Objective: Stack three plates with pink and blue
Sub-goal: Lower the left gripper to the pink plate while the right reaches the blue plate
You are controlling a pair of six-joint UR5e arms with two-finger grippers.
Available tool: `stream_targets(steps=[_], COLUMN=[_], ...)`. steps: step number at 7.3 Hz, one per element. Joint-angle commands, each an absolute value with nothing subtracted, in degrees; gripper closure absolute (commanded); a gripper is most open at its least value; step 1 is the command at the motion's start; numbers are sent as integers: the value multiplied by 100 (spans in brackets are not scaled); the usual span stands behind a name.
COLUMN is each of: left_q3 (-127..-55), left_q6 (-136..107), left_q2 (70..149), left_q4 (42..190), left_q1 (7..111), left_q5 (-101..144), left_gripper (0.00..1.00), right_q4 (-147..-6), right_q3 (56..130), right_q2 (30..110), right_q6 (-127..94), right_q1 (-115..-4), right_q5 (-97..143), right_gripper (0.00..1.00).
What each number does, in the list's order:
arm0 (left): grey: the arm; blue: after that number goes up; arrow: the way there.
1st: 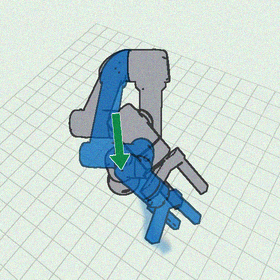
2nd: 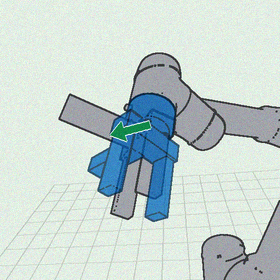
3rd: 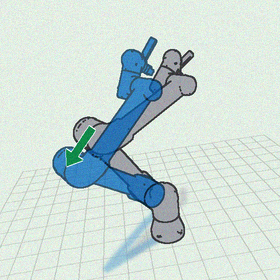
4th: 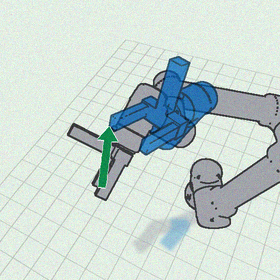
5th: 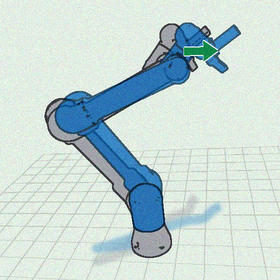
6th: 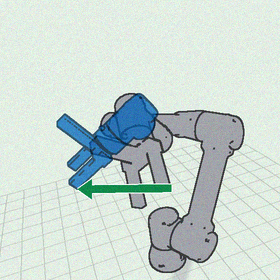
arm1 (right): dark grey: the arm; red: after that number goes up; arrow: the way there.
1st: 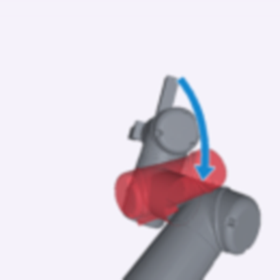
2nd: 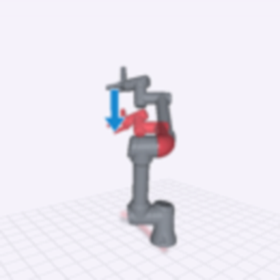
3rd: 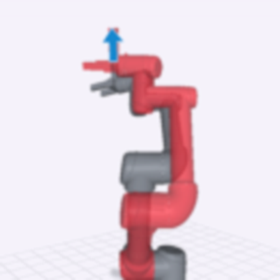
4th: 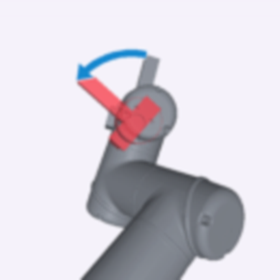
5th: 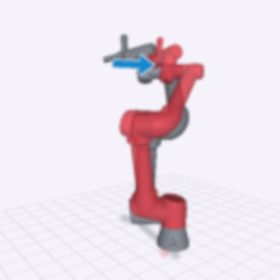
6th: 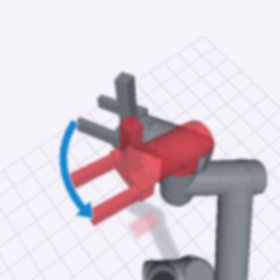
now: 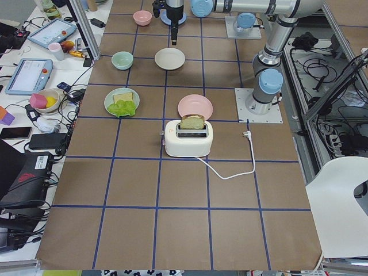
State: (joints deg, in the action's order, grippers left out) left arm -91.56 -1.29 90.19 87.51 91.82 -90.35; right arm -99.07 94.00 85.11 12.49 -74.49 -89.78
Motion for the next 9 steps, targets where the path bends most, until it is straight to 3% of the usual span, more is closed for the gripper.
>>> stream_targets(steps=[1, 6, 8, 9], left_q3=[-9612, -11615, -11996, -12006], left_q6=[-296, 15, 79, 227], left_q2=[9271, 10089, 10326, 10379], left_q4=[8676, 6766, 6242, 6232], left_q1=[9062, 8385, 8385, 8385], left_q5=[-9035, -9905, -9923, -9923], left_gripper=[0, 0, 1, 45], right_q4=[-10386, -11705, -11707, -11698], right_q3=[9501, 10028, 10081, 10142], right_q2=[7949, 6708, 6539, 6539], right_q6=[2131, 3619, 3612, 3621], right_q1=[-6858, -5706, -5669, -5625], right_q5=[-8948, -8282, -8235, -8261], right_gripper=[5, 8, 17, 18])
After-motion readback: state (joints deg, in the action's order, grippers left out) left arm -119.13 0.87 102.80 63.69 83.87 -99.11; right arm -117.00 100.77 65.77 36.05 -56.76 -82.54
